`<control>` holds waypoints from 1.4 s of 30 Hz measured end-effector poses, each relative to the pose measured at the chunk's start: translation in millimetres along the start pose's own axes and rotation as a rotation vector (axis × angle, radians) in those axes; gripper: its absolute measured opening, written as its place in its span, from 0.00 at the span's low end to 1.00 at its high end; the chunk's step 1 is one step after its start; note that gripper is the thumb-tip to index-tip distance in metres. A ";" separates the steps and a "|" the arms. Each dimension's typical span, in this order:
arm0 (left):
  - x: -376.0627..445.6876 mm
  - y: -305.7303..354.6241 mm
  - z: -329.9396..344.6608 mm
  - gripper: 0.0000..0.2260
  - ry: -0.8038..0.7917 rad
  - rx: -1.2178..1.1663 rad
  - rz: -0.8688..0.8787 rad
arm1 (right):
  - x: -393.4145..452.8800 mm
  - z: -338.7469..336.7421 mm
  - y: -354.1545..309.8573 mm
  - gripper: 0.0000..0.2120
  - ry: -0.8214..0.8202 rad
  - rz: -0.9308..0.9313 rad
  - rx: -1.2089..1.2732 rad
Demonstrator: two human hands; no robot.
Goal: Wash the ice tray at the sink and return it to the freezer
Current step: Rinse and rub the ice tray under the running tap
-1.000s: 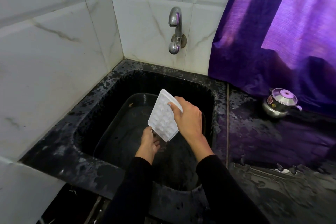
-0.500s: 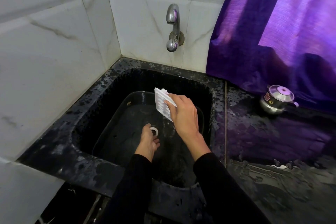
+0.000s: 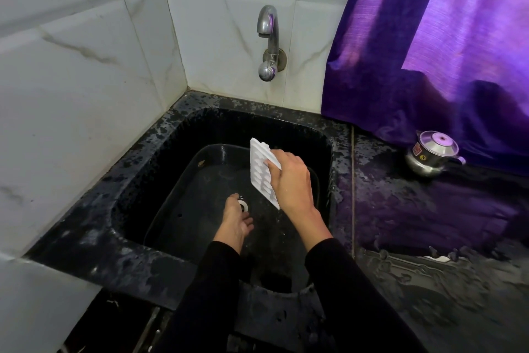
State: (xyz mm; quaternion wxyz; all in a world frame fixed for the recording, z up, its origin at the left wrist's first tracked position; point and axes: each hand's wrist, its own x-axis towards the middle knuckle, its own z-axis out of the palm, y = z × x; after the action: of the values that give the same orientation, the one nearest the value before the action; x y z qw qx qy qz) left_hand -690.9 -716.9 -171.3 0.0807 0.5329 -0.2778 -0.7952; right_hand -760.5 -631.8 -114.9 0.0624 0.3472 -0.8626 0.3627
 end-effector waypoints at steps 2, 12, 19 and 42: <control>-2.2 -0.1 1.0 0.28 -0.002 0.003 -0.001 | -0.6 -0.1 0.2 0.12 -0.011 0.008 -0.020; -5.5 -7.1 14.6 0.29 0.012 -0.011 -0.016 | -8.6 -14.4 19.0 0.10 0.130 0.113 0.125; -21.2 -22.7 37.4 0.23 0.071 -0.031 0.032 | -20.5 -29.7 34.9 0.11 0.258 0.148 0.252; -73.3 -97.2 129.5 0.24 0.038 0.406 0.576 | -77.4 -171.0 189.1 0.07 0.616 0.951 0.742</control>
State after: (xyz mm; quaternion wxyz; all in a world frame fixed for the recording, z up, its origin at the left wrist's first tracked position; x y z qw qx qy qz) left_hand -759.4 -558.8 -127.9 0.1993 0.4527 -0.5677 -0.6581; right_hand -848.8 -380.8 -128.1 0.0159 -0.1910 -0.6827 0.7051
